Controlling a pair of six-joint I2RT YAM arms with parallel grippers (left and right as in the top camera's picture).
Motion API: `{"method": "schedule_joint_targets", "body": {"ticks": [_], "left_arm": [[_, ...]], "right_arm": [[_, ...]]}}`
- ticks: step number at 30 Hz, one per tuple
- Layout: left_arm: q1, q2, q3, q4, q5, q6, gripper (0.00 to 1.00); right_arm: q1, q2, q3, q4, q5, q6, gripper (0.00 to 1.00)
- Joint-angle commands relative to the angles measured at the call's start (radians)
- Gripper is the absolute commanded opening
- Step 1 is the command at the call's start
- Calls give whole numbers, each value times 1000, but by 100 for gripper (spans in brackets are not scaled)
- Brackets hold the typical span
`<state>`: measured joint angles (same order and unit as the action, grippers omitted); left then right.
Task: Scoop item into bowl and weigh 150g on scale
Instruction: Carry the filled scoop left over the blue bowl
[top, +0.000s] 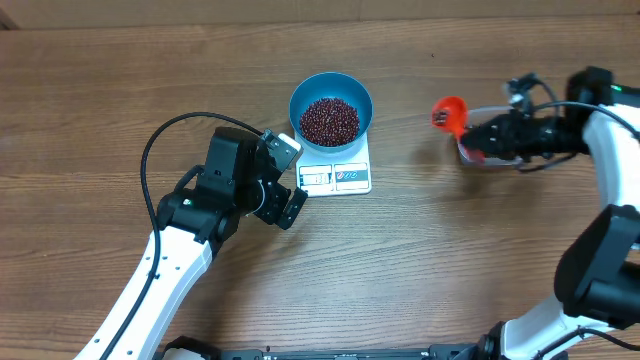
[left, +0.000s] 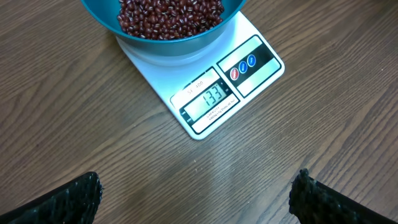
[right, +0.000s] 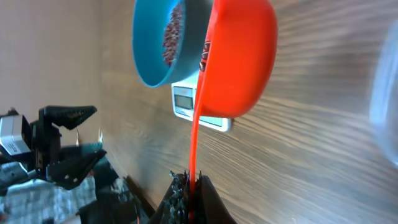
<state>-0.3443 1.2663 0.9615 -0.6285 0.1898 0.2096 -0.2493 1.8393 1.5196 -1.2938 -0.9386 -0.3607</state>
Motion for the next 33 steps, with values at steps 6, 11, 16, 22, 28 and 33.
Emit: {"method": "schedule_joint_targets", "body": {"ticks": [6, 11, 16, 22, 28, 33], "left_arm": [[3, 5, -3, 1, -6, -11, 100], [3, 5, -3, 1, -6, -11, 100], [3, 5, -3, 1, -6, -11, 100], [3, 5, -3, 1, -6, -11, 100], [3, 5, -3, 1, -6, -11, 100], [3, 5, -3, 1, -6, -11, 100]], "right_arm": [[180, -27, 93, 155, -23, 214, 4], [290, -27, 94, 317, 17, 346, 4], [393, -27, 94, 408, 129, 420, 4], [479, -27, 95, 440, 265, 443, 4], [554, -27, 95, 456, 466, 443, 4], [602, -27, 95, 464, 603, 438, 4]]}}
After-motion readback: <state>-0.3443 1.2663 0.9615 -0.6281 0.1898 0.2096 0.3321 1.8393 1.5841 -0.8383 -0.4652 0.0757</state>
